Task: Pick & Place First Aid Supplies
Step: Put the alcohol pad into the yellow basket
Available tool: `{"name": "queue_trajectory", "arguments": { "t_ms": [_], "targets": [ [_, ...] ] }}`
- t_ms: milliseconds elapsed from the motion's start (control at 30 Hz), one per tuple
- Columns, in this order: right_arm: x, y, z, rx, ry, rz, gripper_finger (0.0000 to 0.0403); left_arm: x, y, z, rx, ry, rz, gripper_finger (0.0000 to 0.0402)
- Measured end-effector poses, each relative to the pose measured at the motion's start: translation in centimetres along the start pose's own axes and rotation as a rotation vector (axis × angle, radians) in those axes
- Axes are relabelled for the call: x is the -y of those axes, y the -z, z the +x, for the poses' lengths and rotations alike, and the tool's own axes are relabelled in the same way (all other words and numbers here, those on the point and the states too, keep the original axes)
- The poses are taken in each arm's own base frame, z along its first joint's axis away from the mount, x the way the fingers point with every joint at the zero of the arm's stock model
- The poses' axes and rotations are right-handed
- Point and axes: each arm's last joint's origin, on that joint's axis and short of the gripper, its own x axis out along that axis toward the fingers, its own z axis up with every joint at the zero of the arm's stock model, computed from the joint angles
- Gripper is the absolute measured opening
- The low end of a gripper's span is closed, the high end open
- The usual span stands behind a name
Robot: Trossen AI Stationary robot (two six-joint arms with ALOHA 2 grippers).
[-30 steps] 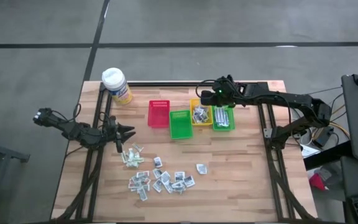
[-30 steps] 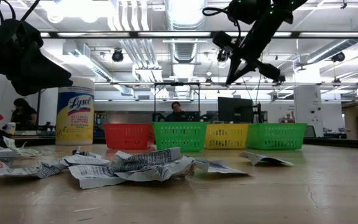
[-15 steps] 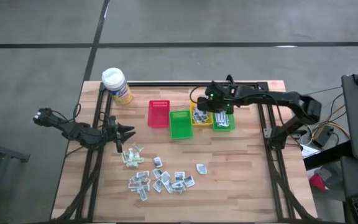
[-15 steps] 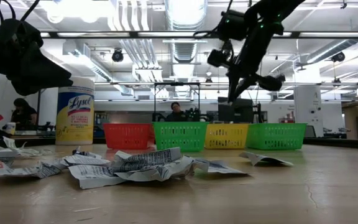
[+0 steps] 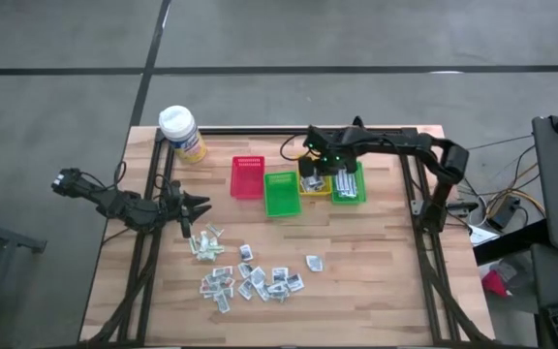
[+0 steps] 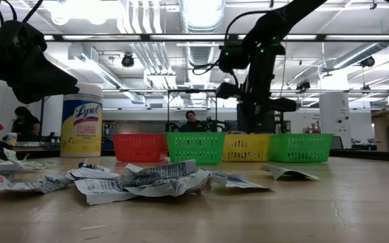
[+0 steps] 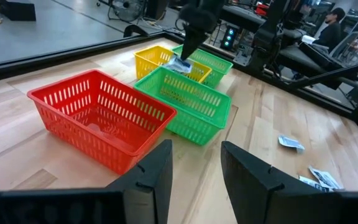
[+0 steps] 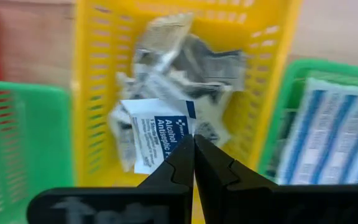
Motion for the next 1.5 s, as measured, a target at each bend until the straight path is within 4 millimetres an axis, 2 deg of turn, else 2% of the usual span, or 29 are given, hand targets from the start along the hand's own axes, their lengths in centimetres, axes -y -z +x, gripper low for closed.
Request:
{"name": "queue_trajectory", "arguments": {
  "t_ms": [300, 533, 900, 1067, 1200, 1500],
  "targets": [
    [-1.1, -1.0, 1.4, -0.017, 0.024, -0.052, 0.0008, 0.0, 0.0, 0.0, 0.000, 0.000, 0.000, 0.0131],
    [-1.1, -1.1, 1.2, -0.011, 0.019, -0.067, 0.0008, 0.0, 0.0, 0.0, 0.000, 0.000, 0.000, 0.0131],
    [-1.1, -1.1, 1.3, -0.015, 0.021, -0.213, 0.0009, 0.0, 0.0, 0.0, 0.000, 0.001, 0.000, 0.0131],
    [-1.1, -1.1, 1.3, -0.021, 0.015, -0.219, 0.0011, 0.0, 0.0, 0.0, 0.000, 0.001, 0.001, 0.0131],
    [-1.1, -1.1, 1.3, -0.023, 0.014, -0.224, 0.0029, 0.0, 0.0, 0.0, 0.000, 0.001, 0.001, 0.0131],
    [-1.1, -1.0, 1.3, -0.038, 0.002, -0.243, 0.0099, 0.0, 0.0, 0.0, 0.000, 0.000, 0.001, 0.0131]
  ]
}}
